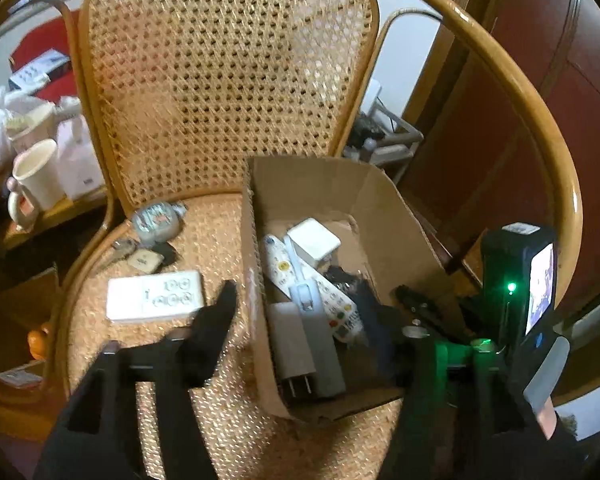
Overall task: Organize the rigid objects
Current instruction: 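Open the left tool and withdraw it from the box, then move the open left tool over the white button remote on the seat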
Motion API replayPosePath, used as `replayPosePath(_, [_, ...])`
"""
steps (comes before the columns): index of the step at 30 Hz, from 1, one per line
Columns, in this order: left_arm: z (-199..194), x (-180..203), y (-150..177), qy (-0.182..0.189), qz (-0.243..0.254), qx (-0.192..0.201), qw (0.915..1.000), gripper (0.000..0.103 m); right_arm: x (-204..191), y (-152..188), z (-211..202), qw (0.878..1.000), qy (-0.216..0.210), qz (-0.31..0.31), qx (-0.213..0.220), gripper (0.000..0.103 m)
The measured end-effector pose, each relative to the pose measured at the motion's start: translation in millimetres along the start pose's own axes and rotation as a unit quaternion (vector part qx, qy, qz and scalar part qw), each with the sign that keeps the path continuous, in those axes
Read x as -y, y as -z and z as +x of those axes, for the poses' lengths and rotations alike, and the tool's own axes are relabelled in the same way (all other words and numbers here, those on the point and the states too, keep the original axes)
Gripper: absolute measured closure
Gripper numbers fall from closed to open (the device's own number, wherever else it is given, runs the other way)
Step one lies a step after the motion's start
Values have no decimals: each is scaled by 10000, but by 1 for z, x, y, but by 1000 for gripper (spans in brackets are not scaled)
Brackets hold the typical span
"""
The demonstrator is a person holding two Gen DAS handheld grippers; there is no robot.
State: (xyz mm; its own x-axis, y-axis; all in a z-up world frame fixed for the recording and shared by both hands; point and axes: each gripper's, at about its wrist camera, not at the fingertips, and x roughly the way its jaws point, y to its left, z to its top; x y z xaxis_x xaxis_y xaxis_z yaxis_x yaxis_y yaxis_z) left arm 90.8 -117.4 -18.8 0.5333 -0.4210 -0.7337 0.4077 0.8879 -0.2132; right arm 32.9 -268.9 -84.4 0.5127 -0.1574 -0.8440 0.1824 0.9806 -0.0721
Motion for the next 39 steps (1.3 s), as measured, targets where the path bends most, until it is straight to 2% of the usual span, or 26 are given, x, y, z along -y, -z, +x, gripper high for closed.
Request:
replayPosePath(5, [-10,-7,-4,-226,-13,220,9995,16,1,0,0,10000,-2,1,0,97])
replayPosePath(7, [-8,-13,-7,-351,-115,214,9991,13,0,0,0,10000,-3,1,1,97])
replayPosePath(13, [2,-47,-13,-683,-423,153,9967,13,1,0,0,10000,-4,-1,-1,97])
replayPosePath(15, [11,-63,-15,-930,-534,147,9941,13,1,0,0,10000,-1,-3,-1,97])
replayPosePath(20, [24,-97,-15,-1191,-862,152,9890,13,1,0,0,10000,-3,1,0,97])
replayPosePath(23, [29,-113,-15,-1317,-1023,187,9858,5,0,0,0,10000,-5,2,0,97])
replayPosePath(25, [34,-125,-14,-1453,-1113,174,9830,4,1,0,0,10000,-2,2,-1,97])
replayPosePath(34, [82,-154,-4,-1717,-1292,-534,9752,4,2,0,0,10000,-5,5,-2,97])
replayPosePath(39, [103,-161,-1,-1880,-1423,-674,9695,4,2,-1,0,10000,-8,6,-3,97])
